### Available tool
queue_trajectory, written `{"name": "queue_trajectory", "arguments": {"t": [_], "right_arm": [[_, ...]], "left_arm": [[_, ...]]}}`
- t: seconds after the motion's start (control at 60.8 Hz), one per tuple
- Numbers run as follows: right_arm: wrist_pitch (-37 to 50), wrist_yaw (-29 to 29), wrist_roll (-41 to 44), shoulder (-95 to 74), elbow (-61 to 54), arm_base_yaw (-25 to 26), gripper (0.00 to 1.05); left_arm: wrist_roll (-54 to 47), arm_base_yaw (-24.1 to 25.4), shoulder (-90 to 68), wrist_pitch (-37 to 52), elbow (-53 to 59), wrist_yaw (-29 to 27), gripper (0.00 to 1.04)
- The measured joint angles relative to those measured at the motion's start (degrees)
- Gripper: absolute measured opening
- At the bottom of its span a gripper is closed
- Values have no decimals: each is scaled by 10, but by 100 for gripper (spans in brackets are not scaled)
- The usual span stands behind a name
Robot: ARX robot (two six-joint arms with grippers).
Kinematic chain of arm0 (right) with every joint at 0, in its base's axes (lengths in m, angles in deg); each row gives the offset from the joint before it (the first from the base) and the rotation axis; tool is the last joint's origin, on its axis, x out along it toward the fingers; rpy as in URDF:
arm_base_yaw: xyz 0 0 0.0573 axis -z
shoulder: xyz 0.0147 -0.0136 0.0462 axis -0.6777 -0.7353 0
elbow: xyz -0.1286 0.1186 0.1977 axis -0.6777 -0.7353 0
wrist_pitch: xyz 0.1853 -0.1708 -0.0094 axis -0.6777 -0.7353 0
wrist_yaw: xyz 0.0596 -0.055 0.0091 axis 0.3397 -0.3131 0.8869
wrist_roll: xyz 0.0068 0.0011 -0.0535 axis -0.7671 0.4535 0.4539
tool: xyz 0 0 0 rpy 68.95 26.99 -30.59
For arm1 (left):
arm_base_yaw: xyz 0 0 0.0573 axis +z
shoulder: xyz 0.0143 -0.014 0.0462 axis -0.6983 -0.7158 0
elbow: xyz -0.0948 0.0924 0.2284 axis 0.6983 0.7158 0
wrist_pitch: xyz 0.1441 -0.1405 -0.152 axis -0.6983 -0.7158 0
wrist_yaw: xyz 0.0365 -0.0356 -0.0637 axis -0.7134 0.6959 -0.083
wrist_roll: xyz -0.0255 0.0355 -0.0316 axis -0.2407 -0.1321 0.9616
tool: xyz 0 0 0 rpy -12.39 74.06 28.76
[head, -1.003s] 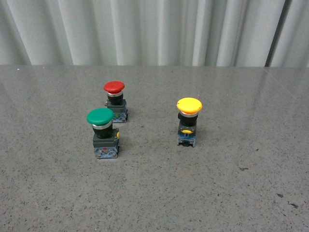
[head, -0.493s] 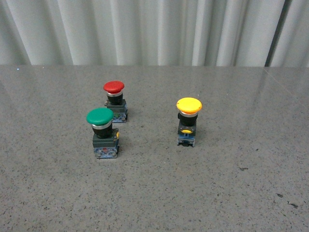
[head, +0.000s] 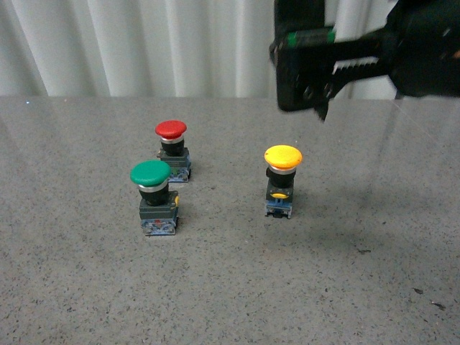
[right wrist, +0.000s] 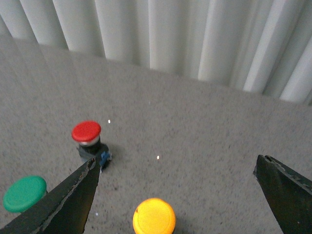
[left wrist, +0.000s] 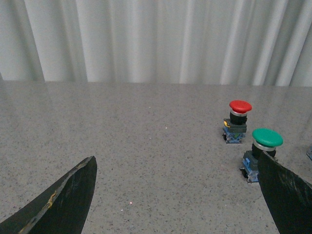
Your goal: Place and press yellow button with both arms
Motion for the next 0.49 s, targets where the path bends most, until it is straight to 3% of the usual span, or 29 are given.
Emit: {"name": "queue_trajectory", "arguments": {"t": [0.082,0.279,0.493], "right_arm": [[-8,-3,-2,-26,1,-4,95],[-11,-4,-2,-44,14,-8,53],[-19,-6,-2,-67,32,-8,16]], "left_arm": [[0,0,0,0,0,0,98],[0,0,0,0,0,0,98],[0,0,0,0,0,0,98]]}}
